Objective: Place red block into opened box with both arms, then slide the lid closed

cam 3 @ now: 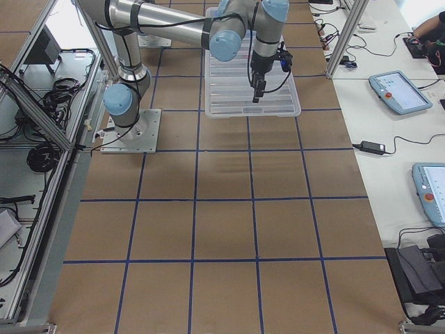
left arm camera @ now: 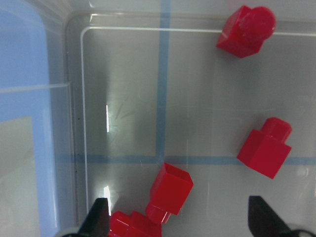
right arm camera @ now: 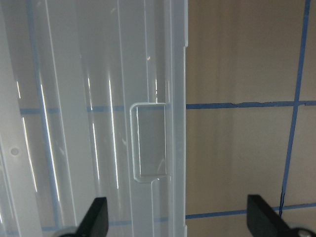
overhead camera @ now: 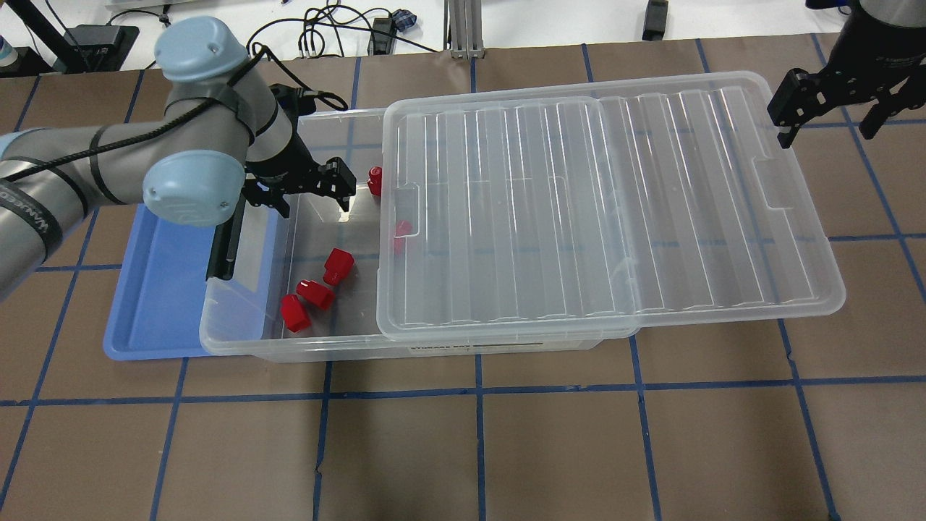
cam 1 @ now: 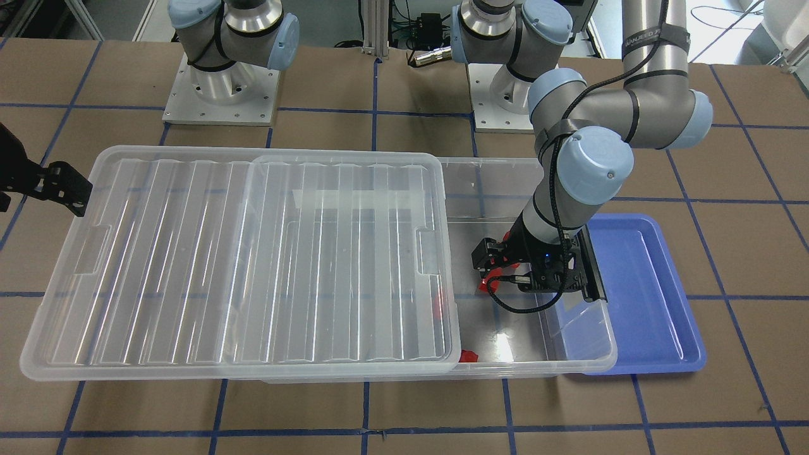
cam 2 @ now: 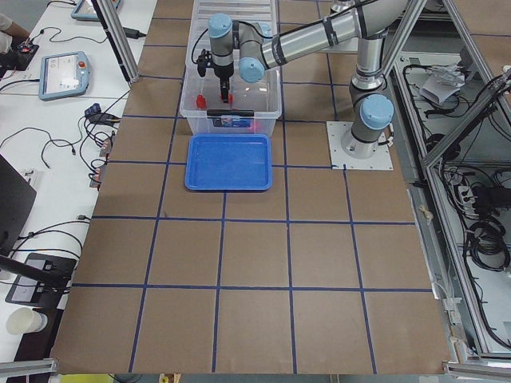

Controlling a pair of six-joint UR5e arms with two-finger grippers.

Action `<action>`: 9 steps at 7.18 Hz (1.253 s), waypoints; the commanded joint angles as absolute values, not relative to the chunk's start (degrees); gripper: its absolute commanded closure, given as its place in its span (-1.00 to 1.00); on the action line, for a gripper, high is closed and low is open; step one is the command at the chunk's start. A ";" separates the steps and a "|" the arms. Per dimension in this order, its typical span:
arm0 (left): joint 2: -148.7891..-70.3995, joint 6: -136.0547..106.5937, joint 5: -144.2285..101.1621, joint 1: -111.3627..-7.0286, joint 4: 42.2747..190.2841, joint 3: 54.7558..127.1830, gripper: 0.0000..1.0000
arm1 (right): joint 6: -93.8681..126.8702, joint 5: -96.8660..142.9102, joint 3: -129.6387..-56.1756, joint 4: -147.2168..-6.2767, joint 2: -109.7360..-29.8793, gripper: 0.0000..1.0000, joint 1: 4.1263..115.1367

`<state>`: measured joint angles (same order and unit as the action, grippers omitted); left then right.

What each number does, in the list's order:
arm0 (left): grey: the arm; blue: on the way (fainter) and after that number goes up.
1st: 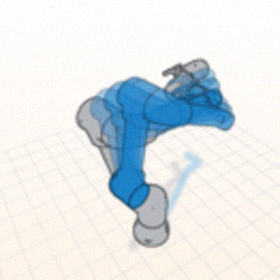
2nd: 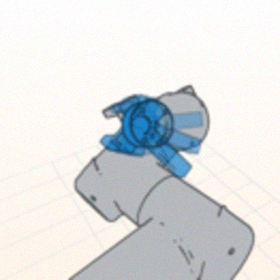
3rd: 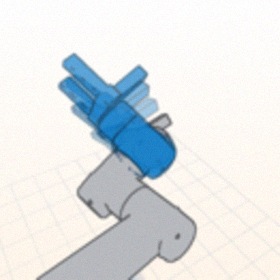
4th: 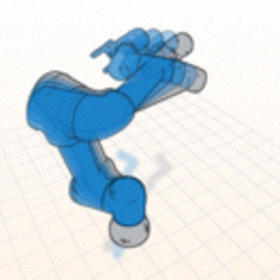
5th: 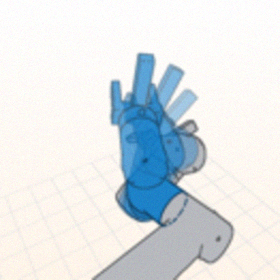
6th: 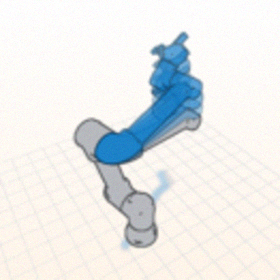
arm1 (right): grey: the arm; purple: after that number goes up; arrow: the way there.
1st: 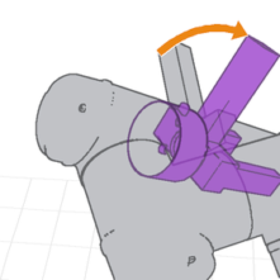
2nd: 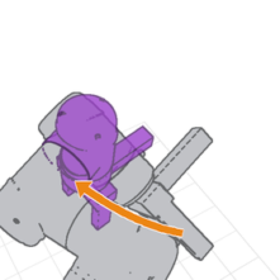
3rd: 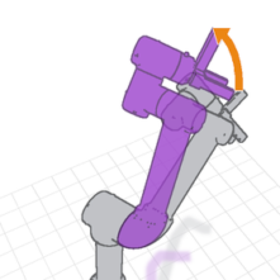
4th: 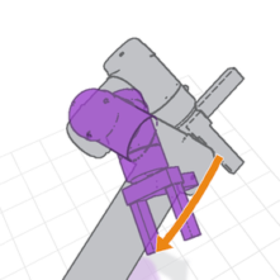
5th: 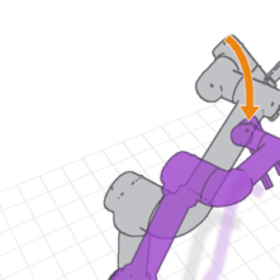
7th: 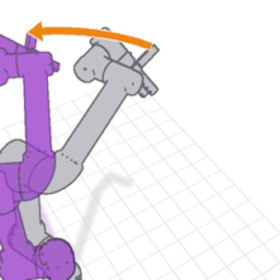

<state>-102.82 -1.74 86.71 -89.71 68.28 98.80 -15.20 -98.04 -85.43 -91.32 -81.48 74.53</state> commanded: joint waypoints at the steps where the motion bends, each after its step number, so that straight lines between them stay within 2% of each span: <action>1: -98.63 -1.50 87.10 -89.91 80.02 90.74 -1.00 | -15.21 -98.00 -85.43 -91.67 -81.21 -1.00 74.53; 3: -94.33 -1.49 87.10 -90.61 91.87 83.01 -1.00 | -15.20 -98.09 -85.43 -92.10 -80.60 -1.00 74.18; 5: -93.34 -1.40 88.49 -90.79 92.03 80.69 -1.00 | -15.73 -98.87 -85.43 -94.37 -78.16 -1.00 73.83; 9: -92.64 -0.79 91.23 -91.14 92.02 84.36 -1.00 | -21.07 -98.96 -86.04 -102.99 -72.70 -1.00 66.81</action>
<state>-93.07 -0.97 91.19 -91.09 92.33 82.72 -18.61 -98.95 -85.63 -100.60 -74.51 68.83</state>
